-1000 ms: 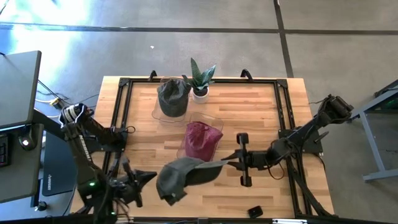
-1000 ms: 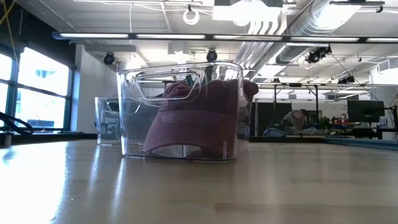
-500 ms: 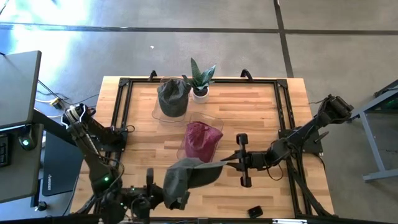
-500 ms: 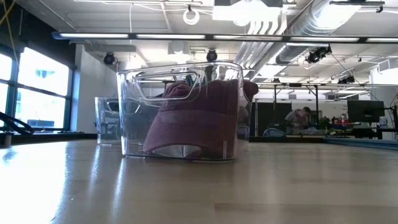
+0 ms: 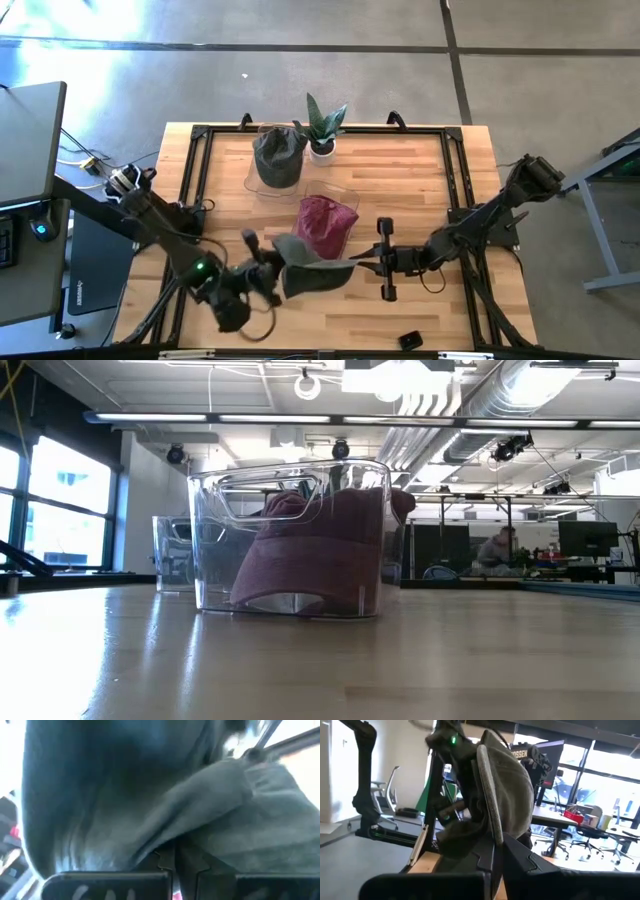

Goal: Pick & Place hat
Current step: Put the black cap into the top transparent bin

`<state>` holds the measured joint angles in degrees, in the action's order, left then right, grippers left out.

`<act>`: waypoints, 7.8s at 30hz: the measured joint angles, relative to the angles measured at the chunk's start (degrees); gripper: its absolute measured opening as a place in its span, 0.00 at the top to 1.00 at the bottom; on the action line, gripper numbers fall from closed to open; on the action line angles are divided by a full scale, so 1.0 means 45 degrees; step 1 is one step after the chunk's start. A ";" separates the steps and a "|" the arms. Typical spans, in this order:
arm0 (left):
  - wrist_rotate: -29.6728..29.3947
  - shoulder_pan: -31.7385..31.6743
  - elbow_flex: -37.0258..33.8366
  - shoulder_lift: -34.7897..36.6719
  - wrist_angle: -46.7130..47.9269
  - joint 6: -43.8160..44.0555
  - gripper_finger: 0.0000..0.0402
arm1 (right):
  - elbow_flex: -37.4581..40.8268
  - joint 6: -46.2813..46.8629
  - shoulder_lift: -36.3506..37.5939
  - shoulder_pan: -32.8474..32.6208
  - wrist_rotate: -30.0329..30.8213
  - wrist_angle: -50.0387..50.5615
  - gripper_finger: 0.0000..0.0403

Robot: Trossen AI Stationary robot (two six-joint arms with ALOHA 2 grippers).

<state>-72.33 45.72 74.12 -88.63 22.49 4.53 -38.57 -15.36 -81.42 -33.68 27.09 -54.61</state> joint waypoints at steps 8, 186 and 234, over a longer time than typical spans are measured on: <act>0.2443 -0.0946 0.0006 0.0230 0.5862 0.6950 1.00 | 0.0000 -0.0999 0.0092 -0.0734 0.0752 -0.0446 0.97; 0.2686 -0.3846 1.3268 -0.4035 1.4934 -0.1261 0.98 | -0.0005 0.5438 0.2943 -0.0522 0.0947 0.7917 0.55; 0.4472 -0.9580 -0.0808 0.1544 0.8868 -0.4040 0.99 | 0.0015 0.5752 0.2948 -0.0526 0.0466 0.8175 0.55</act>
<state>-52.21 2.61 70.49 -81.68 62.39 -13.65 -38.50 10.52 -68.16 -36.05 29.19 -17.83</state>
